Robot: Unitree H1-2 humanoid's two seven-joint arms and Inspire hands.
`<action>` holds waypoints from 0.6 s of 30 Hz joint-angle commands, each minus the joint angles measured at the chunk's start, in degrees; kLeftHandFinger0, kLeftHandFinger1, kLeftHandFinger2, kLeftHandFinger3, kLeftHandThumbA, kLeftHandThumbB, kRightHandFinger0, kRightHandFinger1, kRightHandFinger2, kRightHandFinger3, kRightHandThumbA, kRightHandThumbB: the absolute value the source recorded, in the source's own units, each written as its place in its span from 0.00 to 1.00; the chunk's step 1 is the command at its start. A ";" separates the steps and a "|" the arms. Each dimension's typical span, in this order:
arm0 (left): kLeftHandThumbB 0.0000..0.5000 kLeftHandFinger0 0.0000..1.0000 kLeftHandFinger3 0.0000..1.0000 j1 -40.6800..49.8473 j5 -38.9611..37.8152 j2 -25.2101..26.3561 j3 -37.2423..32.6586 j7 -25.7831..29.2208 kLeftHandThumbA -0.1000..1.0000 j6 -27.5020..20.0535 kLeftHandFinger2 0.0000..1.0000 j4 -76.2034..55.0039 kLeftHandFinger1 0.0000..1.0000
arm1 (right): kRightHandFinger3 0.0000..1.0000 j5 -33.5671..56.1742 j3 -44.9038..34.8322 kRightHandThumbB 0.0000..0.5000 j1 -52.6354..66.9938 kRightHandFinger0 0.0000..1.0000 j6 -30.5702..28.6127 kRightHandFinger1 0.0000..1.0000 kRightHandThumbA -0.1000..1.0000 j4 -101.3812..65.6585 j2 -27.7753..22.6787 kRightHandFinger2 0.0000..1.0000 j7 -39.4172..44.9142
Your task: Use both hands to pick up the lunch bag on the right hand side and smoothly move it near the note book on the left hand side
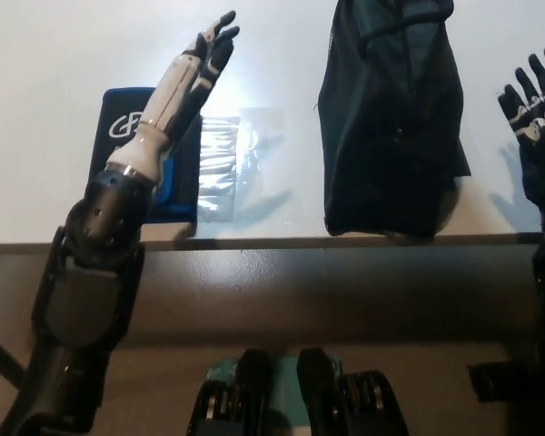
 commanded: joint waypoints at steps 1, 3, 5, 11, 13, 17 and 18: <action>0.54 1.00 1.00 -5.02 -0.43 -0.73 0.53 2.29 1.00 -1.72 1.00 3.79 1.00 | 1.00 0.57 -0.35 0.38 -4.68 1.00 -0.51 1.00 1.00 1.68 0.12 1.00 0.24; 0.48 1.00 1.00 -6.67 -1.73 -1.57 1.21 2.53 1.00 -1.50 1.00 6.99 1.00 | 1.00 0.53 -0.35 0.41 -5.53 1.00 -1.04 1.00 1.00 3.24 0.27 1.00 0.52; 0.45 1.00 1.00 -7.86 -2.70 -2.17 1.59 2.11 1.00 -0.82 1.00 9.09 1.00 | 1.00 0.44 -0.43 0.42 -5.85 1.00 -1.47 1.00 1.00 4.02 0.55 1.00 0.44; 0.50 1.00 1.00 -14.01 -4.32 -4.06 2.42 1.92 1.00 -2.08 1.00 19.58 1.00 | 1.00 1.03 -1.02 0.40 -8.31 1.00 -1.54 1.00 1.00 6.01 1.58 1.00 -0.14; 0.54 1.00 1.00 -15.88 -4.40 -4.61 2.10 1.50 1.00 -3.65 1.00 23.64 1.00 | 1.00 1.02 -1.18 0.42 -8.48 1.00 -1.51 1.00 1.00 6.19 1.72 1.00 -0.06; 0.62 1.00 1.00 -17.33 -3.22 -6.00 1.05 2.39 1.00 -3.73 1.00 28.19 1.00 | 1.00 1.42 -1.35 0.41 -7.47 1.00 -0.77 1.00 1.00 4.83 1.79 1.00 0.42; 0.62 1.00 1.00 -17.87 -2.77 -6.00 0.73 2.52 1.00 -3.83 1.00 29.40 1.00 | 1.00 1.58 -1.38 0.41 -7.63 1.00 -0.83 1.00 1.00 5.03 1.84 1.00 0.62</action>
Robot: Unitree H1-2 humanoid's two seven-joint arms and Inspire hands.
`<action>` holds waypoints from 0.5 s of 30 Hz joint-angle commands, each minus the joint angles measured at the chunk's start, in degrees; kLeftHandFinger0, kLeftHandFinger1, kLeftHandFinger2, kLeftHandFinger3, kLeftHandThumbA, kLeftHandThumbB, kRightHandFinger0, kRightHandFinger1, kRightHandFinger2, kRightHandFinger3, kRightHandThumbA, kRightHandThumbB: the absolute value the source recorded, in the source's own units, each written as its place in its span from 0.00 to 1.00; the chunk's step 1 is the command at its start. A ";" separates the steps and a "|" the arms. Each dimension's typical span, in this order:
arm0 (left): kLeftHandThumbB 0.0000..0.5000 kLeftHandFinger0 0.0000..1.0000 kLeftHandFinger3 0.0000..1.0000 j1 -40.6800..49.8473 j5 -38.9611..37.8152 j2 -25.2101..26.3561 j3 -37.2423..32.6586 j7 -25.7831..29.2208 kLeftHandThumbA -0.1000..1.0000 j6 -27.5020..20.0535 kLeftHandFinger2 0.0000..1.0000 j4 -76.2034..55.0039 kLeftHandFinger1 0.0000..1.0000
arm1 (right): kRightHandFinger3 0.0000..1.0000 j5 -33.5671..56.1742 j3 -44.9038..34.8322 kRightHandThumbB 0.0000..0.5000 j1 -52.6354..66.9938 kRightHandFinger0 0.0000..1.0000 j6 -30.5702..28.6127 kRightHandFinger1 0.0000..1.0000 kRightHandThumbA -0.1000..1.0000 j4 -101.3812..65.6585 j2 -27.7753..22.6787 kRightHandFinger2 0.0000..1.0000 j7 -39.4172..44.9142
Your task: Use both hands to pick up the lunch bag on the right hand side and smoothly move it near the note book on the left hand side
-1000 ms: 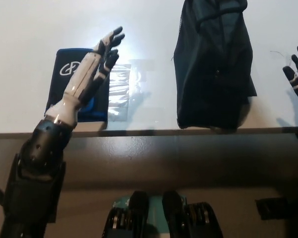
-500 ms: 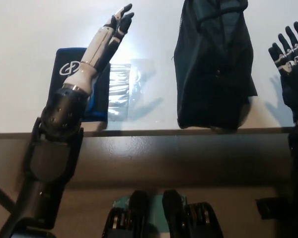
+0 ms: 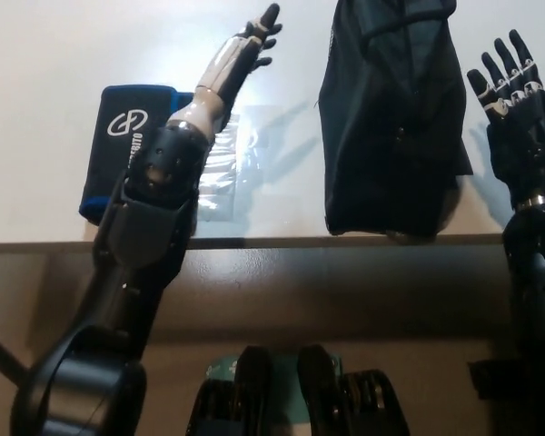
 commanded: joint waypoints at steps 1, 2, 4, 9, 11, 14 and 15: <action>0.60 1.00 1.00 -4.65 -0.63 -0.89 -0.32 1.21 1.00 -3.07 1.00 3.66 1.00 | 1.00 1.17 -0.83 0.40 -3.29 1.00 -0.93 1.00 1.00 -0.68 -0.01 1.00 0.41; 0.61 1.00 1.00 -4.88 -1.11 -1.12 -0.10 1.09 1.00 -3.30 1.00 4.53 1.00 | 1.00 0.89 -0.75 0.40 -3.55 1.00 -1.03 1.00 1.00 -0.34 0.19 1.00 0.18; 0.60 1.00 1.00 -5.27 -0.42 -1.50 -0.51 1.83 1.00 -3.97 1.00 6.59 1.00 | 1.00 0.17 -0.48 0.42 -4.21 1.00 -2.20 1.00 1.00 1.21 0.35 1.00 0.33; 0.64 1.00 1.00 -5.51 -2.79 -2.58 1.00 0.71 1.00 -3.03 1.00 8.80 1.00 | 1.00 0.04 -0.30 0.40 -6.33 1.00 -2.24 1.00 1.00 5.09 0.94 1.00 0.44; 0.61 1.00 1.00 -4.97 -2.49 -3.10 0.58 0.74 1.00 -3.47 1.00 8.92 1.00 | 1.00 0.10 -0.46 0.42 -6.90 1.00 -2.46 1.00 1.00 6.84 1.35 1.00 0.32; 0.57 1.00 1.00 -4.65 -2.08 -3.52 0.08 0.81 1.00 -3.97 1.00 8.57 1.00 | 1.00 0.91 -0.83 0.45 -8.05 1.00 -2.49 1.00 1.00 9.17 1.97 1.00 0.83; 0.58 1.00 1.00 -4.67 -1.99 -3.57 -0.01 0.83 1.00 -4.23 1.00 8.79 1.00 | 1.00 1.11 -0.89 0.45 -8.66 1.00 -2.75 1.00 1.00 10.33 2.13 1.00 1.28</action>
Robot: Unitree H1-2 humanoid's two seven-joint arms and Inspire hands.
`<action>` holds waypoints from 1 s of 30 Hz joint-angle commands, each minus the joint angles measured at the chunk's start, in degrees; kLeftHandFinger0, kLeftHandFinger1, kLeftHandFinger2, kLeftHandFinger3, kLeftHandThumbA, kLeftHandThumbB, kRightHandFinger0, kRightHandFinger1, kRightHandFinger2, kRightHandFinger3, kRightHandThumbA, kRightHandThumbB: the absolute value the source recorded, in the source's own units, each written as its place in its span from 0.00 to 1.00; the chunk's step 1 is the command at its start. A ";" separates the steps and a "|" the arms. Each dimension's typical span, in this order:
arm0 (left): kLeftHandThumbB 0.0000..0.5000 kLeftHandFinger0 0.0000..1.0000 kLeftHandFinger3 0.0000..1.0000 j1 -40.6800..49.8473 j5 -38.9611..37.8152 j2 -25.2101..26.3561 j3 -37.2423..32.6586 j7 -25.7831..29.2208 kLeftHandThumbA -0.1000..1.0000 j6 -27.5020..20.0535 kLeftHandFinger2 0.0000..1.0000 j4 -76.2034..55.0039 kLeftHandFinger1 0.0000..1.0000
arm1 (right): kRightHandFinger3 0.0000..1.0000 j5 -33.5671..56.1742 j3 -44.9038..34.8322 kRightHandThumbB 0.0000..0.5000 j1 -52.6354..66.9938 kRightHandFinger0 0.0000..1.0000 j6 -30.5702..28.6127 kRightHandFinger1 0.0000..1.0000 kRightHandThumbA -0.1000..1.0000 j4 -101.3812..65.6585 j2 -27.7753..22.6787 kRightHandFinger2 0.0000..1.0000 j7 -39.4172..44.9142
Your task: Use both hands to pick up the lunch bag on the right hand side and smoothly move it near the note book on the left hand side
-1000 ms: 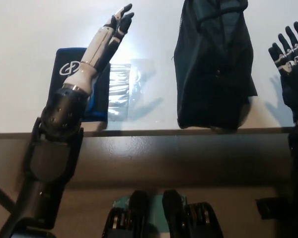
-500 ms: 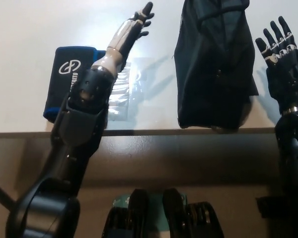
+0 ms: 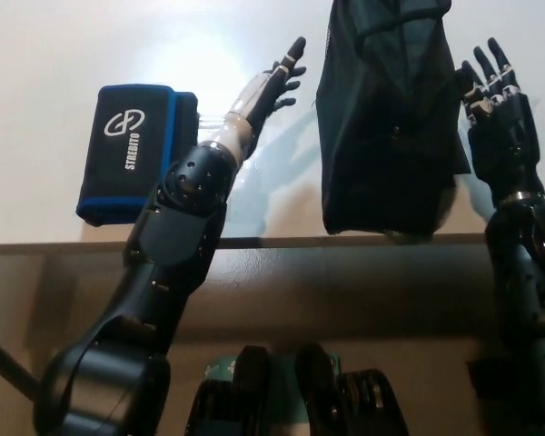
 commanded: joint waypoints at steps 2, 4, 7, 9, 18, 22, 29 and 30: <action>0.60 1.00 1.00 -3.36 -0.90 -0.63 -0.21 0.61 1.00 -3.51 1.00 -0.44 1.00 | 1.00 1.56 -0.81 0.43 -6.07 1.00 -2.73 1.00 1.00 4.13 1.27 1.00 1.95; 0.60 1.00 1.00 -3.23 -1.08 -0.79 -0.16 0.32 1.00 -3.73 1.00 -0.41 1.00 | 1.00 1.88 -0.92 0.44 -7.37 1.00 -2.95 1.00 1.00 6.43 2.05 1.00 2.47; 0.58 1.00 1.00 -3.19 -1.02 -0.98 -0.25 0.25 1.00 -3.85 1.00 -0.54 1.00 | 1.00 1.82 -1.10 0.44 -9.33 1.00 -3.34 1.00 1.00 9.98 2.99 1.00 2.71; 0.57 1.00 1.00 -3.16 -0.95 -0.90 -0.31 0.27 1.00 -3.82 1.00 -0.95 1.00 | 1.00 2.07 -1.00 0.42 -10.50 1.00 -3.77 1.00 1.00 12.14 3.41 1.00 4.05; 0.58 1.00 1.00 -3.24 -1.35 0.22 0.19 0.12 1.00 -3.10 1.00 -1.83 1.00 | 1.00 0.94 -0.80 0.45 -14.73 1.00 -7.29 1.00 1.00 20.03 6.16 1.00 4.26; 0.59 1.00 1.00 -2.75 -2.60 0.64 1.18 -0.22 1.00 -4.52 1.00 -2.46 1.00 | 1.00 0.93 -0.72 0.47 -15.55 1.00 -7.96 1.00 1.00 21.19 7.00 1.00 4.54; 0.57 1.00 1.00 -0.31 -3.07 2.84 1.99 -0.42 1.00 -3.89 1.00 -6.84 1.00 | 1.00 0.82 -0.53 0.47 -17.45 1.00 -8.41 1.00 1.00 23.32 8.75 1.00 4.60; 0.59 1.00 1.00 0.33 -3.42 3.41 2.39 -0.54 1.00 -3.87 1.00 -7.55 1.00 | 1.00 0.96 -0.63 0.47 -18.05 1.00 -8.76 1.00 1.00 24.40 9.12 1.00 5.00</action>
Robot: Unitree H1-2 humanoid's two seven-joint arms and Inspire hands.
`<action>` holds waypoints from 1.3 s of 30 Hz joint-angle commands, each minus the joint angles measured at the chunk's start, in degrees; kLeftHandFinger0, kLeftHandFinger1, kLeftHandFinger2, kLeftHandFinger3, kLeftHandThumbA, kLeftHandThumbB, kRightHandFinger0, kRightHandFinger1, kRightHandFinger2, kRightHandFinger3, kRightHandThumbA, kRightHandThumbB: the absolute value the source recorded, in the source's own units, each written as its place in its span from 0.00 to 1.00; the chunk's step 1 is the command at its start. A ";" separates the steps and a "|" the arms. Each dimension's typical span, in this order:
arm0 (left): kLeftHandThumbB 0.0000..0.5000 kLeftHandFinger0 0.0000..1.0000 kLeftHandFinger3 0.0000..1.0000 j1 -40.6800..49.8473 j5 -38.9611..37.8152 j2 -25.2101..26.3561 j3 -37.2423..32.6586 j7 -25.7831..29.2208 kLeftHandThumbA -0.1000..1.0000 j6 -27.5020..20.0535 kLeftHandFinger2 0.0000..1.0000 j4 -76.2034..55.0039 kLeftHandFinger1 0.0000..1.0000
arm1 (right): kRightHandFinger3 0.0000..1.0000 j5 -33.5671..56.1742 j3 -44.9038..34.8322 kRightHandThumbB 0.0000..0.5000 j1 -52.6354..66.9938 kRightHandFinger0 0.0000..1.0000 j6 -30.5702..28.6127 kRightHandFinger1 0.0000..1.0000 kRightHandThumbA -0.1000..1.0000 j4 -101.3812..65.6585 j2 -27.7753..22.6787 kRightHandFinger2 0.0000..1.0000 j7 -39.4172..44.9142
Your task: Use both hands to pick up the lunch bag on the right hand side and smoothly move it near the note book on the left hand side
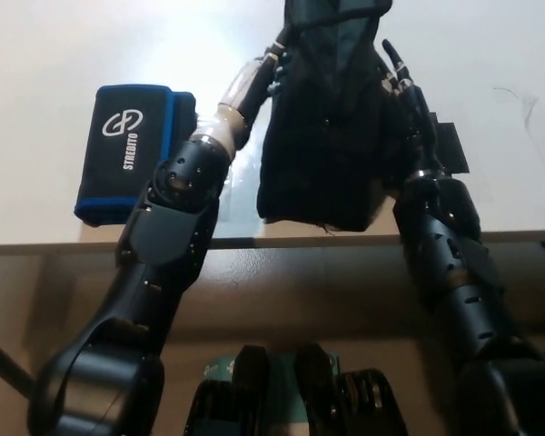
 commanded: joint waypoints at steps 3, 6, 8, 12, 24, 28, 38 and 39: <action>0.54 1.00 1.00 0.59 -2.40 2.62 1.32 -0.53 1.00 -1.40 1.00 -5.84 1.00 | 1.00 0.03 0.13 0.47 -6.62 1.00 -3.65 1.00 1.00 2.81 2.40 1.00 3.34; 0.52 1.00 1.00 1.48 -2.54 3.42 1.33 -0.71 1.00 -1.49 1.00 -7.47 1.00 | 1.00 -0.25 0.22 0.47 -7.52 1.00 -4.40 1.00 1.00 4.18 2.92 1.00 3.41; 0.53 1.00 1.00 2.22 -2.56 4.02 1.55 -0.26 1.00 -1.89 1.00 -8.47 1.00 | 1.00 -0.50 0.39 0.49 -8.41 1.00 -4.67 1.00 1.00 5.40 3.47 1.00 3.51; 0.54 1.00 1.00 3.95 -1.18 5.39 1.36 1.26 1.00 -1.58 1.00 -11.19 1.00 | 1.00 -0.26 0.12 0.47 -10.08 1.00 -4.93 1.00 1.00 7.49 4.52 1.00 3.68; 0.39 1.00 1.00 8.26 -4.91 7.49 5.19 0.24 1.00 -0.26 1.00 -18.54 1.00 | 1.00 -1.54 0.76 0.50 -13.65 1.00 -6.68 1.00 1.00 12.78 7.37 1.00 4.02; 0.37 1.00 1.00 8.69 -5.80 8.03 5.84 0.05 1.00 0.62 1.00 -20.65 1.00 | 1.00 -1.66 0.66 0.49 -14.33 1.00 -6.82 1.00 1.00 13.40 8.20 1.00 3.15; 0.41 1.00 1.00 9.45 -5.81 8.88 5.73 -0.36 1.00 0.95 1.00 -21.93 1.00 | 1.00 -4.92 2.62 0.49 -13.79 1.00 -9.39 1.00 1.00 13.94 7.71 1.00 1.43; 0.43 1.00 1.00 9.71 -5.43 9.35 5.36 -0.66 1.00 0.87 1.00 -21.80 1.00 | 1.00 -6.28 3.52 0.46 -13.28 1.00 -10.99 1.00 1.00 13.63 7.12 1.00 0.12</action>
